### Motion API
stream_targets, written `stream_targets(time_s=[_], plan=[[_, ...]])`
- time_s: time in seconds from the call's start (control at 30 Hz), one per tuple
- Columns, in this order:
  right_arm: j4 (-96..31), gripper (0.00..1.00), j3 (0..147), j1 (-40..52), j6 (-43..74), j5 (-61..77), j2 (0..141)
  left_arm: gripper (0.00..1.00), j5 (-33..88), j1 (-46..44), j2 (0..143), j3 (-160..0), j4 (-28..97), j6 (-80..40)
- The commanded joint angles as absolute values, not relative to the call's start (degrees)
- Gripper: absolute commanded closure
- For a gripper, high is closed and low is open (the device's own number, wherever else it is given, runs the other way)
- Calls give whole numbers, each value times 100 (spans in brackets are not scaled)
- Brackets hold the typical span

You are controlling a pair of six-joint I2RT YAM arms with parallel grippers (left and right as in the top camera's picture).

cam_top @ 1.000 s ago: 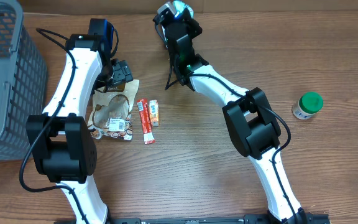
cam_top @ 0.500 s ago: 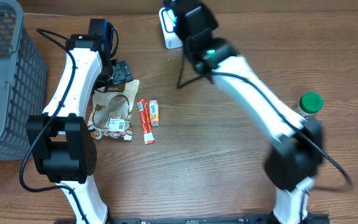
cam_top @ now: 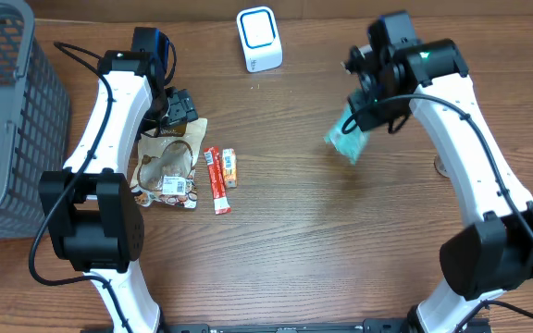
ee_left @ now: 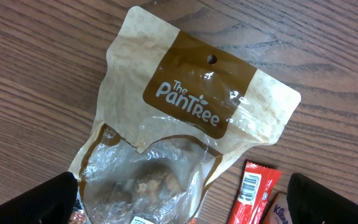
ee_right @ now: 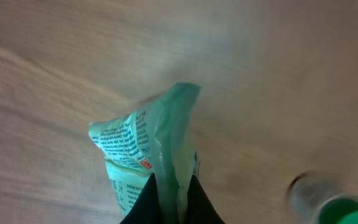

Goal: Scan the item barcode
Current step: 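Carry the teal packet right and lower it onto the table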

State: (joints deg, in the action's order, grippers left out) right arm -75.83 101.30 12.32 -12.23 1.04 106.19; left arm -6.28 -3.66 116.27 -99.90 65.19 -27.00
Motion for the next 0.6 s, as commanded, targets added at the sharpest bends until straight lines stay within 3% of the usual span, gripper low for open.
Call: stream_targets(time_s=[0.0,0.2,0.23,0.33,0.4,0.47,0.57], plan=[[-7330,96,9470,926,-1223,458,10652,0,-703,-377,11679,-10119,6532,-2703],[-6237,94,8383,486,-1219,237,10652,0,-701,-377,11679,-10119,6534,-2705],[-6114,91,8281,462,-1219,222,10652,0,-701,-377,11679,-10119,6532,-2703],[-5710,61,7946,403,-1219,215,10652,0,-703,-377,11679,-10119,6534,-2703],[-5575,46,7859,399,-1210,172,10652,0,-701,-377,11679,-10119,6534,-2705],[-5470,37,7835,399,-1190,115,10652,0,-703,-377,11679,-10119,6534,-2703],[-5229,36,7867,410,-652,152,10652,1,-703,-377,11679,-10119,6534,-2705]])
